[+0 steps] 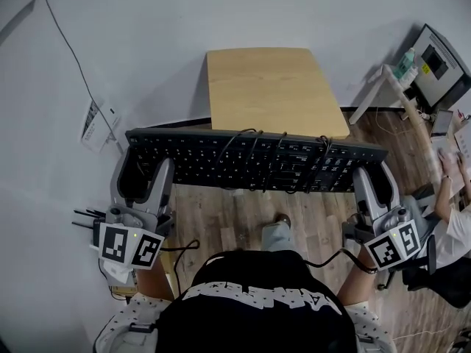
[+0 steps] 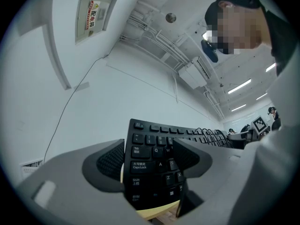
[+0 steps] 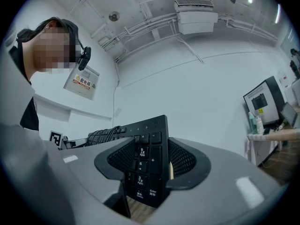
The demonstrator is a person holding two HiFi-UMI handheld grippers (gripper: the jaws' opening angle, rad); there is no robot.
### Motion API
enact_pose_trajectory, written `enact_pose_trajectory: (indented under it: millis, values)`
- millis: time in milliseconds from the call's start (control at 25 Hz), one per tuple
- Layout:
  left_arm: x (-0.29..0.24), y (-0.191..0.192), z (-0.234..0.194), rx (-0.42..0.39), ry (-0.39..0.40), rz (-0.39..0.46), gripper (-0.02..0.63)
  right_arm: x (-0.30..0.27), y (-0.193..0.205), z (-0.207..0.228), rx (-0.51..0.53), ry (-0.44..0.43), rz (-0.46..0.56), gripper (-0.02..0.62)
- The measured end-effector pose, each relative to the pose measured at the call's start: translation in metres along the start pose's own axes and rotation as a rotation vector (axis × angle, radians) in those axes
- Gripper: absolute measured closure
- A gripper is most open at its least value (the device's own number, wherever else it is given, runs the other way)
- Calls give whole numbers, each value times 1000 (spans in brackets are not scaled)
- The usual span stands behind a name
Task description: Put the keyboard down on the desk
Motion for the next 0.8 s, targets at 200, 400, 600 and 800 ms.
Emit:
enact_pose_trajectory:
  millis: [200, 400, 600, 800]
  values:
    - [4, -5, 3, -38, -30, 48, 303, -5, 6, 5, 4, -37, 48, 364]
    - [5, -5, 5, -52, -27, 62, 304, -6, 6, 7, 6, -44, 71, 362]
    - [6, -5, 4, -56, -34, 59, 304, -9, 8, 8, 6, -53, 78, 362]
    - [5, -6, 5, -54, -35, 60, 304, -8, 7, 9, 5, -53, 79, 362]
Point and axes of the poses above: the fingertips, and each gripper's own axes: x backward along the fingers, z to its right, y out of its underside, the point moved 1 cm from there along x, backward along the fingers, and after that the axes turned 13 degrees about -z, right-handed, at the moved point
